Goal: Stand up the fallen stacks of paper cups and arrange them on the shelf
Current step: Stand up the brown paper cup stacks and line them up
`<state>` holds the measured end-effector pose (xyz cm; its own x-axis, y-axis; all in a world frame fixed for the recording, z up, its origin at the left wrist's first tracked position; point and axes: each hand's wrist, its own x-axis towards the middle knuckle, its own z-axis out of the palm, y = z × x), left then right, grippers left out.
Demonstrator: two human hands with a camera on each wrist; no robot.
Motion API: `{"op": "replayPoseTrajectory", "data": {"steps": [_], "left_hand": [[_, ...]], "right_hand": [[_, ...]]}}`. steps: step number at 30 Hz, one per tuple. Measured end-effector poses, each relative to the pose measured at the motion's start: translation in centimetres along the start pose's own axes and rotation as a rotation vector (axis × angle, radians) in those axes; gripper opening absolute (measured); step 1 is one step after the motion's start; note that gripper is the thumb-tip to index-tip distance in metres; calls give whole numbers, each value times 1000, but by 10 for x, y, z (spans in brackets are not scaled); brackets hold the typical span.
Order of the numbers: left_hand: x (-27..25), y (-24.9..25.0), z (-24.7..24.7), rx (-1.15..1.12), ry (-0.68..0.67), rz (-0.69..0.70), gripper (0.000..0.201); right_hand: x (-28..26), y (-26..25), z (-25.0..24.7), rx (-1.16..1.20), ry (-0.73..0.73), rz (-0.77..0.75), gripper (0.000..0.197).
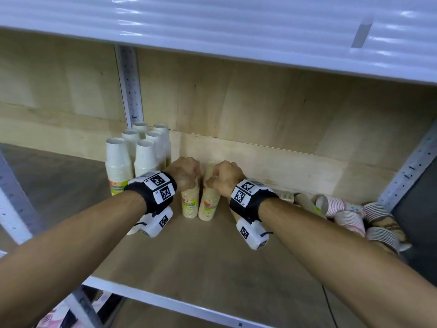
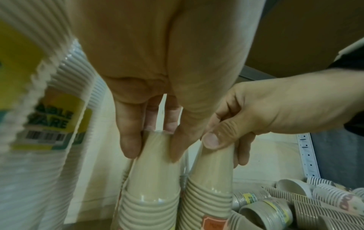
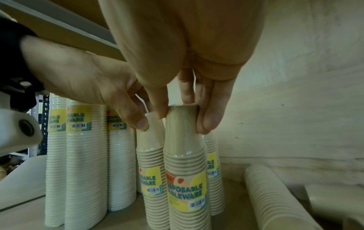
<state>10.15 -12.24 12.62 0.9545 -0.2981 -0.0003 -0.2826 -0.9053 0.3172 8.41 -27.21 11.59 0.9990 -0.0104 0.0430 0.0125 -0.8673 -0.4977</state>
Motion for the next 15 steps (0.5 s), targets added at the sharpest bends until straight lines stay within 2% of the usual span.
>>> {"op": "replayPoseTrajectory", "data": {"steps": [2, 5, 6, 8, 11, 13, 15], "left_hand": [[2, -1, 0, -9, 5, 0, 32], [5, -5, 1, -32, 13, 2, 23], [5, -5, 0, -31, 12, 12, 19], [7, -6, 1, -41, 5, 29, 27], [5, -5, -4, -77, 34, 21, 15], [7, -5, -7, -72, 70, 9, 31], [8, -2, -13, -86, 114, 19, 33]], "right_hand": [[3, -1, 2, 0, 12, 14, 31], [5, -2, 3, 9, 16, 26, 43], [4, -2, 2, 13, 9, 18, 40], [4, -1, -1, 10, -12, -7, 24], [4, 4, -7, -12, -19, -25, 40], [2, 7, -15, -36, -2, -13, 44], [-2, 11, -24, -49, 19, 4, 44]]}}
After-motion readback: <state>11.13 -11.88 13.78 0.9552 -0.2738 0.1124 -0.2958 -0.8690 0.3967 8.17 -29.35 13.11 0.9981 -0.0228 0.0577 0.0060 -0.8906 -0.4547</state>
